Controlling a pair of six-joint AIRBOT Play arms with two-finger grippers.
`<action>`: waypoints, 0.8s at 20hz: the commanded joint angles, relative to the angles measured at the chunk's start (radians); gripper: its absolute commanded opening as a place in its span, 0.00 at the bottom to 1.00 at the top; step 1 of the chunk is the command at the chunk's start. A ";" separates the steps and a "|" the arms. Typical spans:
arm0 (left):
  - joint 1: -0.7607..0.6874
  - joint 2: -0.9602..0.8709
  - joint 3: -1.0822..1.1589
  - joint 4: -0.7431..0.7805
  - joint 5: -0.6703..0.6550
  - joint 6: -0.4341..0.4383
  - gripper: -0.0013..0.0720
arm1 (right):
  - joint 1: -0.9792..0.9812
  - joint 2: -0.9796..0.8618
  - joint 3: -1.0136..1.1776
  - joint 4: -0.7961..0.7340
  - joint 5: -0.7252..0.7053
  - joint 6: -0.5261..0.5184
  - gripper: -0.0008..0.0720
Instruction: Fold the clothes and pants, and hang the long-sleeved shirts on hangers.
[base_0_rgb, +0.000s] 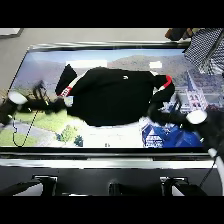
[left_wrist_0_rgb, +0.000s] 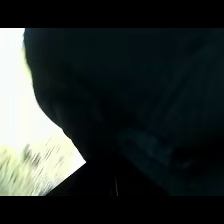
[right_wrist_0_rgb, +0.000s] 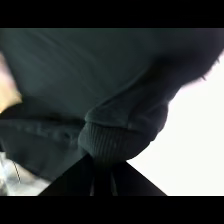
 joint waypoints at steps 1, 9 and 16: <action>-0.004 0.023 0.392 -0.010 0.051 -0.003 0.05 | -0.001 0.003 0.425 -0.222 -0.074 0.108 0.08; -0.004 0.168 1.017 -0.007 0.088 -0.003 0.05 | 0.000 0.030 1.337 -0.661 0.121 0.200 0.08; -0.004 0.469 0.922 0.232 0.080 -0.119 0.05 | 0.000 0.264 1.367 -0.749 0.188 0.200 0.08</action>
